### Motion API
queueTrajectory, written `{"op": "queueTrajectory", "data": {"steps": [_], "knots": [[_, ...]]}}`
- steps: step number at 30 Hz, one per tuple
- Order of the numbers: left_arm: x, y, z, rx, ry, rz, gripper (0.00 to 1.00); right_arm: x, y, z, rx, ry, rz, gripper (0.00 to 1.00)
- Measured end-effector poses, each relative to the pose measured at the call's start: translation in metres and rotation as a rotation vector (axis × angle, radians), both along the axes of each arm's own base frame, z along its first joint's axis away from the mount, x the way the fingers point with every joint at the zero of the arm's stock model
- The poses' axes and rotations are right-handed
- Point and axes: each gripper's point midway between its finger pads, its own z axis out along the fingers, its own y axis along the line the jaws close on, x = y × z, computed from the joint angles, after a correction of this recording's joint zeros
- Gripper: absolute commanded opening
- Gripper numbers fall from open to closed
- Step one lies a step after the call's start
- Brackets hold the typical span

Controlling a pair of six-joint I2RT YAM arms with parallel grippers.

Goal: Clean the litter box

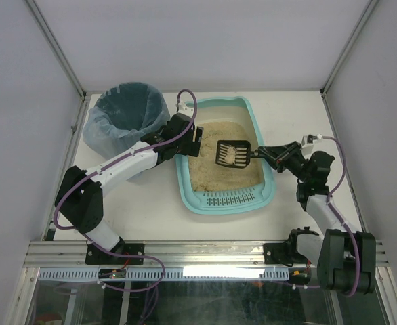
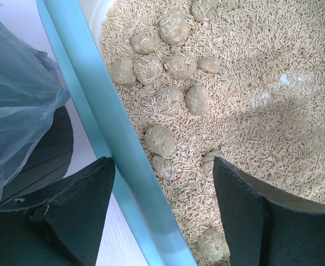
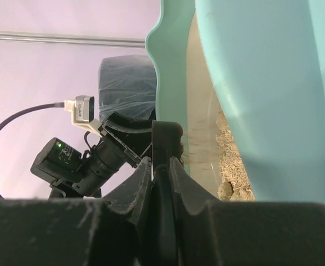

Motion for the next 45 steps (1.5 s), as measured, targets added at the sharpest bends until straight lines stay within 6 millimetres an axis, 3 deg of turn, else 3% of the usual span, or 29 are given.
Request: {"op": "queueTrajectory", "data": {"steps": [4, 8, 11, 15, 19, 22, 26, 28, 34, 37, 41, 45], "knots": [[0.0, 0.0, 0.0, 0.0, 0.0, 0.0, 0.73, 0.0, -0.005, 0.004, 0.0, 0.005, -0.015, 0.0], [0.0, 0.0, 0.0, -0.001, 0.0, -0.001, 0.75, -0.005, 0.006, 0.003, -0.013, 0.001, 0.025, 0.0], [0.0, -0.001, 0.0, -0.003, 0.0, -0.003, 0.78, -0.004, 0.0, 0.002, -0.005, 0.013, -0.005, 0.0], [0.0, -0.001, 0.001, -0.005, -0.003, -0.002, 0.79, -0.008, 0.013, 0.003, -0.022, 0.012, 0.047, 0.0], [0.001, 0.0, 0.001, -0.003, -0.005, 0.002, 0.8, -0.007, 0.006, 0.007, -0.035, -0.003, 0.01, 0.0], [0.002, 0.002, 0.003, 0.004, -0.015, 0.014, 0.8, -0.01, 0.018, 0.008, -0.061, -0.009, 0.063, 0.0], [0.003, 0.004, 0.006, 0.004, -0.026, 0.022, 0.79, -0.012, 0.013, 0.008, -0.067, -0.007, 0.036, 0.0], [0.003, 0.005, 0.01, 0.0, -0.034, 0.025, 0.78, -0.015, 0.019, 0.008, -0.088, -0.017, 0.068, 0.0], [0.002, 0.006, 0.019, -0.015, -0.053, 0.027, 0.78, -0.013, 0.01, 0.001, -0.095, 0.012, 0.027, 0.0], [0.002, 0.006, 0.021, -0.02, -0.06, 0.026, 0.78, -0.013, 0.021, -0.003, -0.108, 0.029, 0.087, 0.0], [0.0, 0.008, 0.023, -0.026, -0.068, 0.025, 0.78, -0.011, 0.011, -0.009, -0.091, 0.047, 0.043, 0.0], [-0.002, 0.009, 0.03, -0.039, -0.085, 0.021, 0.78, -0.014, 0.02, -0.014, -0.082, 0.067, 0.089, 0.0]]}}
